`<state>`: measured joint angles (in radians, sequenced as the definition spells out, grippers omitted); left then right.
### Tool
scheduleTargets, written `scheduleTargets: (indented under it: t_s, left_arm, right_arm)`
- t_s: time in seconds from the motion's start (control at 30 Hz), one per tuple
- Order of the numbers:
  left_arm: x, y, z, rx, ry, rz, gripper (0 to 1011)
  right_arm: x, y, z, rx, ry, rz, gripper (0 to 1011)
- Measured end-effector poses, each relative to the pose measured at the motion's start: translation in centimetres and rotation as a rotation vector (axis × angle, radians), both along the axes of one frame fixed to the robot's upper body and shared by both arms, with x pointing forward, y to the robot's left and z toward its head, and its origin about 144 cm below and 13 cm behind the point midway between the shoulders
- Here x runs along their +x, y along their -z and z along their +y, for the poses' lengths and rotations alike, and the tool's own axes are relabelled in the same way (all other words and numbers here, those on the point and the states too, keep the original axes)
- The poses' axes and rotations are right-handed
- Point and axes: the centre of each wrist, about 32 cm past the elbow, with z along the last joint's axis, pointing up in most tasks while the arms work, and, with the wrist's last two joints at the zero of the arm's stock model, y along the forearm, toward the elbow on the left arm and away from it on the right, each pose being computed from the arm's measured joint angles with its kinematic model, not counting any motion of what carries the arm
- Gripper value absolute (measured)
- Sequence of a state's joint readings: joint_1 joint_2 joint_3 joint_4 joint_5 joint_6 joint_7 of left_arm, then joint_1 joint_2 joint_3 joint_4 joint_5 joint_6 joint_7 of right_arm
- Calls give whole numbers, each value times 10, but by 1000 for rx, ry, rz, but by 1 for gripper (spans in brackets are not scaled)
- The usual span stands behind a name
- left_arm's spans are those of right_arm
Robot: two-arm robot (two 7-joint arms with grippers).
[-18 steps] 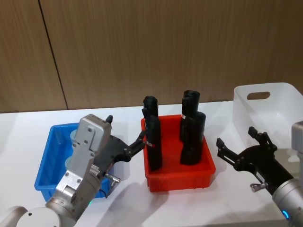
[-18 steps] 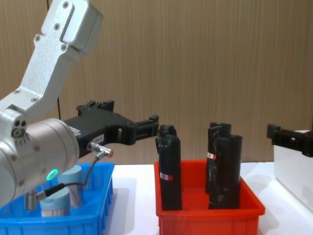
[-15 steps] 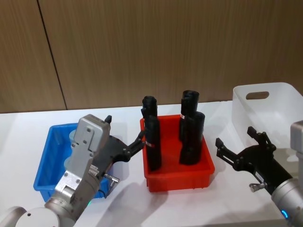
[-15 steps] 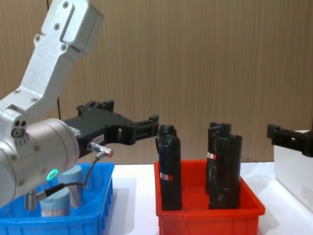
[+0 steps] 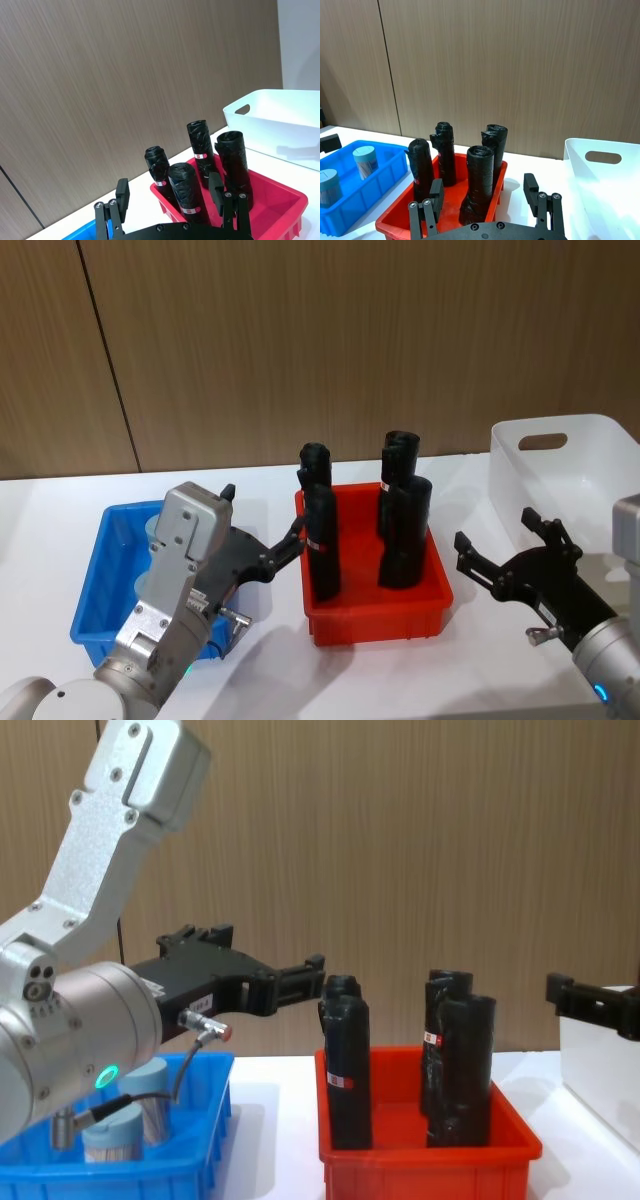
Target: Pick the cotton swabs from the blue box and place them into the white box.
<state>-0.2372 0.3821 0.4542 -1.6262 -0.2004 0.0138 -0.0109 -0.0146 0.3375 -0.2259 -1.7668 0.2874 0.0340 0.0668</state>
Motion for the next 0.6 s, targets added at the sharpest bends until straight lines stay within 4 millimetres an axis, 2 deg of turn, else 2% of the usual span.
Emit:
scheduleTargets:
  t_s: [0.6]
  left_arm:
    - [0, 0, 0, 0, 0, 0, 1004]
  right_arm:
    - [0, 0, 0, 0, 0, 0, 1002]
